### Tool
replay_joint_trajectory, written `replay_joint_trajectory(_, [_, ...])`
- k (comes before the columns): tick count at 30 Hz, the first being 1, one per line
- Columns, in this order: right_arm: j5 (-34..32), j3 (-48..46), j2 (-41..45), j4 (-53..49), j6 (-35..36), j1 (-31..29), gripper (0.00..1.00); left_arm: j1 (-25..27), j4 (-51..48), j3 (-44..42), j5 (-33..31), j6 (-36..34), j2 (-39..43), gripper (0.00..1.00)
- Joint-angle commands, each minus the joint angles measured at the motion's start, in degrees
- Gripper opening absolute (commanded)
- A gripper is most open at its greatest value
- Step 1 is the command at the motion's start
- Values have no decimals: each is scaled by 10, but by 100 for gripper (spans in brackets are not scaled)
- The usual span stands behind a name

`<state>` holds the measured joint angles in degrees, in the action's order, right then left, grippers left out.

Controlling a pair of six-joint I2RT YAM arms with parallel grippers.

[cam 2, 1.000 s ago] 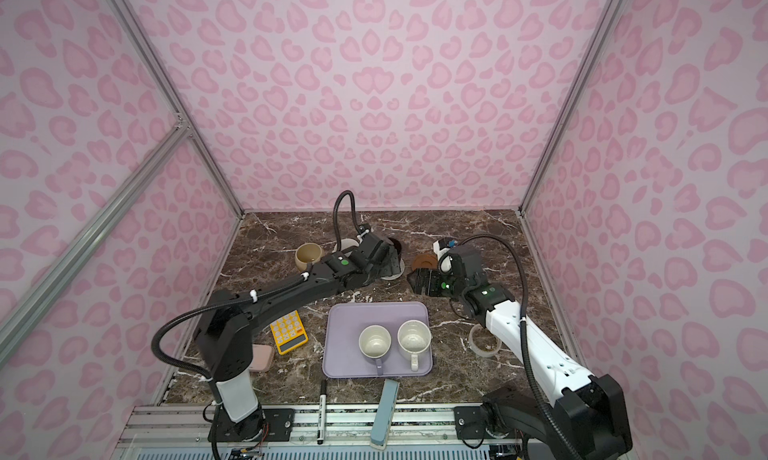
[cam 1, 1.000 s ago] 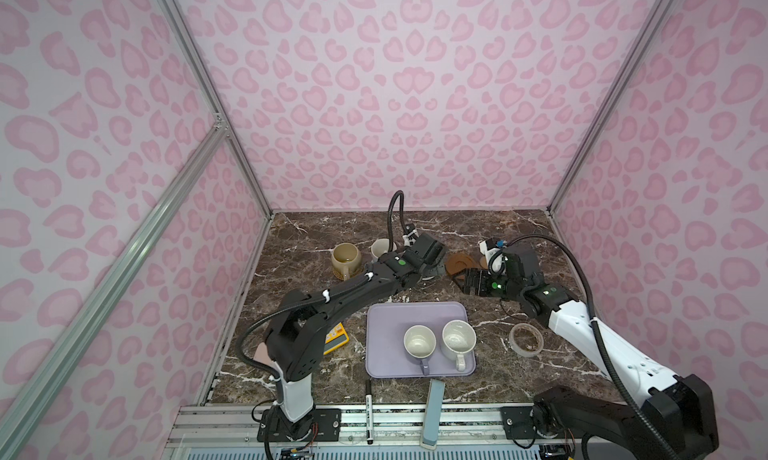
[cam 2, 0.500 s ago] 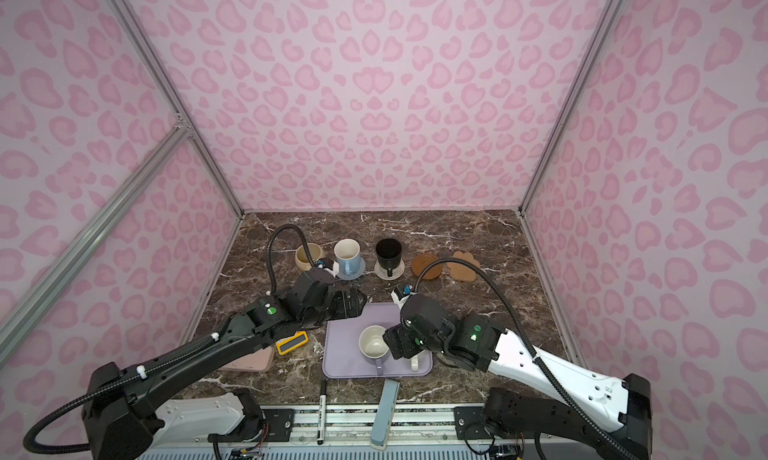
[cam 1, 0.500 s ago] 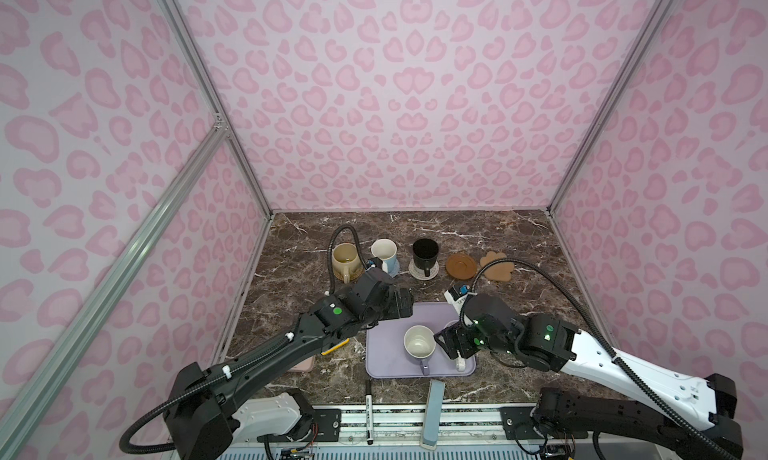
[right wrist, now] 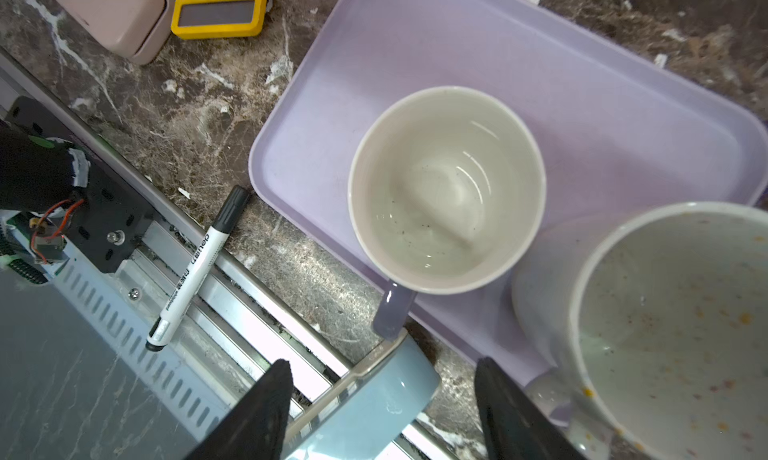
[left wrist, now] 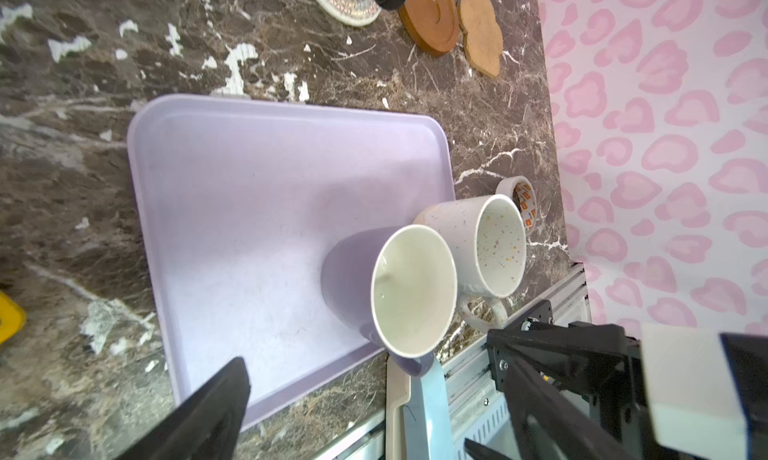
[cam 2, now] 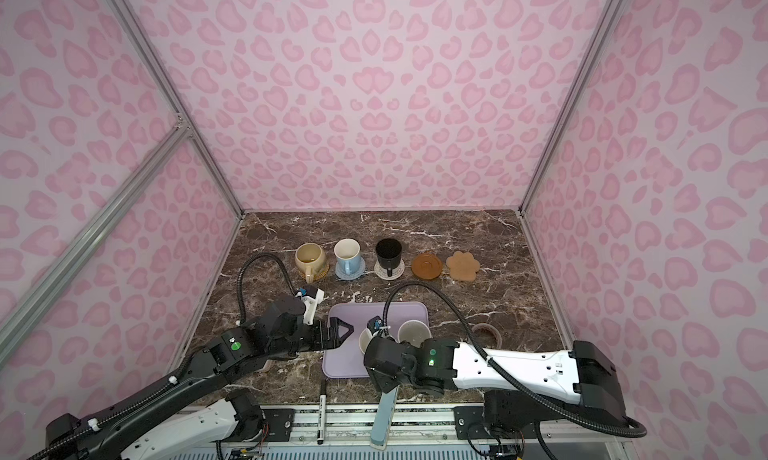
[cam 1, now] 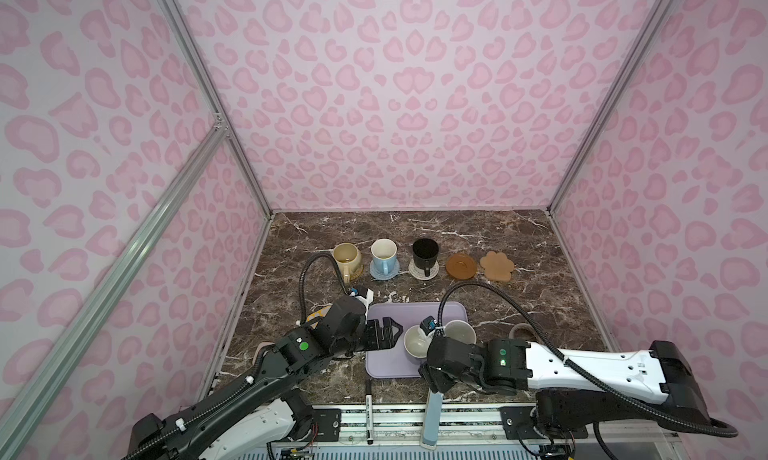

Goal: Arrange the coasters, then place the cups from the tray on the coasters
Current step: 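Raise left gripper toward the tray while right gripper descends to lavender mug, then close right gripper on the rim of the lavender mug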

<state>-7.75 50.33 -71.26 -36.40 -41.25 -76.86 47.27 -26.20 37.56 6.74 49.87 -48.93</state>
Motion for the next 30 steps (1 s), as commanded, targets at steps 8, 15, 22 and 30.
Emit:
replay_joint_trajectory(8, [-10,1,-91,48,-37,16,51,0,51,-46,-1,40,-7,97])
replay_joint_trajectory(15, [-7,19,-145,72,-29,51,42,-1,63,-65,-22,55,14,97])
replay_joint_trajectory(22, [-11,73,-216,55,0,73,39,-4,58,-72,-66,76,18,97])
replay_joint_trajectory(30, [-10,104,-258,56,25,77,32,-38,39,-93,-86,80,60,97])
